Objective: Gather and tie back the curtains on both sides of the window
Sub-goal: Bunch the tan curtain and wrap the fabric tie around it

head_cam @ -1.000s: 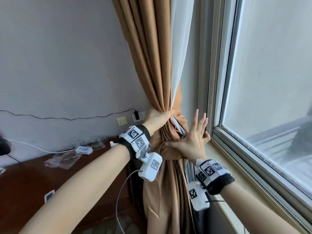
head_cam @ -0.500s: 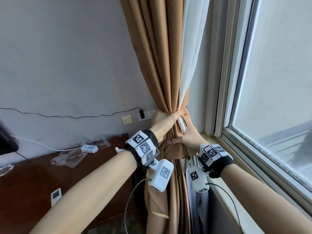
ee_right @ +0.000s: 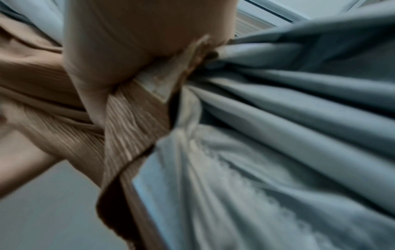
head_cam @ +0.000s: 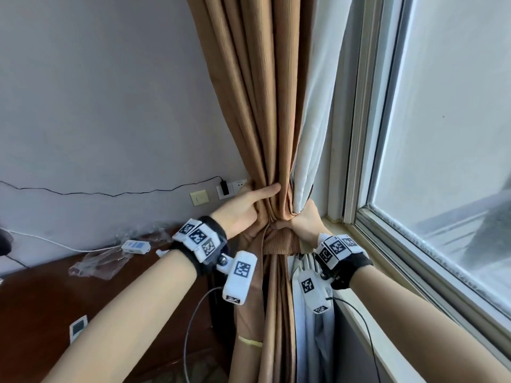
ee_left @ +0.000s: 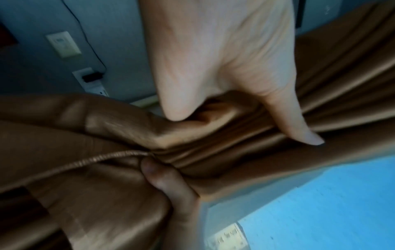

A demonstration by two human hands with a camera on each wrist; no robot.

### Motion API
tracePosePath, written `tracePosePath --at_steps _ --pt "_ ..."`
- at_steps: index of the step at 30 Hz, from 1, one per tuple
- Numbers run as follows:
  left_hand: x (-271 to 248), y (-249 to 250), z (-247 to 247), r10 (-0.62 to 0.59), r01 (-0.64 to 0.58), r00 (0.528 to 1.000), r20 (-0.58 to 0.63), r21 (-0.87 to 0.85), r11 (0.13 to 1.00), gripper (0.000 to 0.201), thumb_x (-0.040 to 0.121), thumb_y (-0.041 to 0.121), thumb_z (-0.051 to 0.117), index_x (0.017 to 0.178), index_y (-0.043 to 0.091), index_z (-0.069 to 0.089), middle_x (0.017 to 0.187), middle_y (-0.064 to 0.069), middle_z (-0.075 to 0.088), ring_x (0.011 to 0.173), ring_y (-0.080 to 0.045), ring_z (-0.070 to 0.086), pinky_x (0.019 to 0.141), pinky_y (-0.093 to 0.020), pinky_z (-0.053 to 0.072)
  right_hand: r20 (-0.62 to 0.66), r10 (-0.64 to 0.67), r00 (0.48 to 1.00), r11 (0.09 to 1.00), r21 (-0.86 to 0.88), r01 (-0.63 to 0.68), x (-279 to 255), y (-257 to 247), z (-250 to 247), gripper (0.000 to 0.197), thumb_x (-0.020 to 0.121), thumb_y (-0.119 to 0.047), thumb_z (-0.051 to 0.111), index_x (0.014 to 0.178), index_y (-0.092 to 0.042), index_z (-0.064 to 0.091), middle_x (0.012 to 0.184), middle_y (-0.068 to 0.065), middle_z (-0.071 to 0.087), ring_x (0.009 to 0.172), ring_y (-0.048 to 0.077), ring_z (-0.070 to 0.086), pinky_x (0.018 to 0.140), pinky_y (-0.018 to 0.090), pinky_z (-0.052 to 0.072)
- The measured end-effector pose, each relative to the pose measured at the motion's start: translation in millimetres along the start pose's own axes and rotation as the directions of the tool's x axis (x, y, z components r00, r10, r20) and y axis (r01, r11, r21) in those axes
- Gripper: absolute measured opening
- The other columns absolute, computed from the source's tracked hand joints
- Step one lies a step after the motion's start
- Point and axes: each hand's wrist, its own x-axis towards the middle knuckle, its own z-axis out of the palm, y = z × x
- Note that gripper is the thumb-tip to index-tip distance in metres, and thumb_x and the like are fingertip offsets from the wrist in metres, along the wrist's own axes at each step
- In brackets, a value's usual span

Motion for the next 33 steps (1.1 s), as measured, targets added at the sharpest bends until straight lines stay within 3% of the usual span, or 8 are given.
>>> tracePosePath --at_steps 3,7,12,17,20,24,31,33 --pt "0.3 -8.8 -18.2 -0.008 0.017 0.998 0.063 -0.147 0.989 0.08 0.063 0.027 0.088 0.131 0.007 0.052 0.126 -0.012 0.063 0.115 -0.022 0.062 0.091 -0.03 0.053 -0.012 0.012 1.0 0.999 -0.05 -0.013 0.9 3.0 1.2 0.059 0.046 -0.006 0.088 0.1 -0.02 0.068 0.09 -0.004 0.072 0.088 0.009 0.066 0.07 0.019 0.05" --pt "-8.7 -36.3 -36.9 0.091 -0.125 0.983 -0.16 -0.222 0.967 0.035 0.073 0.02 0.071 0.105 0.01 0.063 0.102 -0.004 0.072 0.101 -0.015 0.066 0.09 -0.026 0.051 -0.027 0.034 0.999 0.994 -0.098 -0.037 2.6 5.1 1.9 0.06 0.044 -0.016 0.089 0.1 -0.02 0.067 0.089 -0.005 0.071 0.09 0.014 0.065 0.076 0.027 0.051" --pt "-35.4 -92.9 -49.2 0.163 -0.09 0.9 -0.405 0.194 0.977 0.042 0.06 0.046 0.084 0.066 0.017 0.054 0.065 -0.001 0.051 0.067 -0.012 0.049 0.075 -0.029 0.039 -0.037 0.045 0.998 0.99 -0.133 -0.05 2.6 5.7 -2.0 0.057 0.046 -0.015 0.089 0.098 -0.019 0.066 0.088 -0.003 0.07 0.09 0.017 0.065 0.08 0.032 0.053" --pt "-33.2 -111.4 -44.6 0.341 0.066 0.898 -0.278 0.851 0.521 0.054 0.055 0.058 0.082 0.087 0.022 0.059 0.082 0.009 0.057 0.078 -0.008 0.054 0.069 -0.019 0.042 -0.023 0.01 1.0 0.988 -0.154 -0.014 1.7 2.7 -2.6 0.05 0.048 -0.012 0.089 0.091 -0.019 0.065 0.085 -0.003 0.07 0.087 0.018 0.066 0.081 0.035 0.053" --pt "-29.8 -110.5 -43.2 0.384 0.114 0.899 -0.213 0.958 0.263 0.047 0.062 0.061 0.073 0.085 0.024 0.058 0.078 0.01 0.055 0.075 -0.011 0.056 0.067 -0.029 0.047 -0.035 0.021 0.999 0.989 -0.145 -0.026 0.3 5.9 -0.5 0.054 0.043 -0.019 0.089 0.093 -0.018 0.067 0.085 -0.004 0.071 0.087 0.017 0.067 0.082 0.039 0.055" --pt "-32.8 -112.8 -47.1 0.337 0.1 0.935 -0.109 0.994 0.044 0.039 0.077 0.028 0.061 0.115 0.018 0.057 0.106 0.0 0.058 0.102 -0.023 0.057 0.084 -0.035 0.048 -0.05 0.028 0.998 0.992 -0.125 -0.034 -1.0 6.5 -2.4 0.057 0.044 -0.017 0.09 0.096 -0.018 0.066 0.087 -0.004 0.07 0.088 0.015 0.065 0.082 0.034 0.054" --pt "-54.5 -55.3 -72.4 0.461 0.124 0.882 -0.095 0.992 -0.032 0.021 0.086 0.02 0.057 0.098 0.024 0.073 0.1 0.006 0.068 0.095 -0.025 0.066 0.074 -0.033 0.049 -0.023 0.036 0.999 0.993 -0.113 -0.038 -3.7 5.8 -7.1 0.067 0.042 -0.022 0.09 0.103 -0.019 0.064 0.093 -0.004 0.07 0.093 0.016 0.065 0.087 0.039 0.053" --pt "-52.2 -23.5 -82.1 0.486 0.149 0.858 -0.165 0.986 0.072 0.018 0.088 0.016 0.062 0.095 0.026 0.076 0.099 0.003 0.074 0.095 -0.023 0.068 0.078 -0.03 0.05 -0.023 0.045 0.999 0.994 -0.102 -0.047 -3.0 5.7 -5.0 0.074 0.037 -0.029 0.088 0.107 -0.022 0.063 0.095 -0.006 0.071 0.096 0.015 0.064 0.089 0.038 0.053"
